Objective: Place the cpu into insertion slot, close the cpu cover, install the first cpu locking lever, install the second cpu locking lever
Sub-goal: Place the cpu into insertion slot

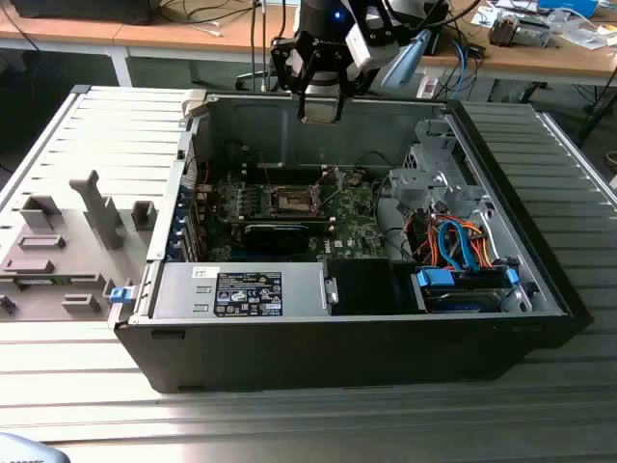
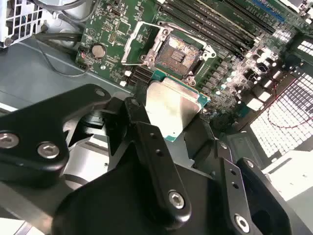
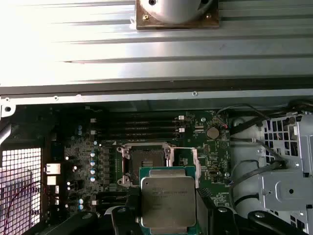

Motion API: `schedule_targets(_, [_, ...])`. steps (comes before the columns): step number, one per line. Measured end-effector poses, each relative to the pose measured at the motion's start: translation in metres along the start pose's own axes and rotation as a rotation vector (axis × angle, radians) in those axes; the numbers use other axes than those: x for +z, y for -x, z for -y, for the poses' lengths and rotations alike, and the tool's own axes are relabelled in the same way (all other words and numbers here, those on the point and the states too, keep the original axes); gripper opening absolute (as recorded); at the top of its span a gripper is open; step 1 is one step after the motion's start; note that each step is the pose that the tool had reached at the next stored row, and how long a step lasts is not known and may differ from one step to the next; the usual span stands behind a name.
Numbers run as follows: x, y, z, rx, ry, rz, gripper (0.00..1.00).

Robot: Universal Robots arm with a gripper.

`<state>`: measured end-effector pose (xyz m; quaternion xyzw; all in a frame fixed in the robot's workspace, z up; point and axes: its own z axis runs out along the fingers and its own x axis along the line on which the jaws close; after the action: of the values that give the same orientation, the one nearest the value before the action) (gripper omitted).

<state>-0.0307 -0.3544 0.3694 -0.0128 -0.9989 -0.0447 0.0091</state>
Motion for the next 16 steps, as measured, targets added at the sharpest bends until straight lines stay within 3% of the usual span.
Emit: schedule_targets(16, [0.0064, -0.0004, 0.0006, 0.000, 0.0002, 0.0001, 0.55])
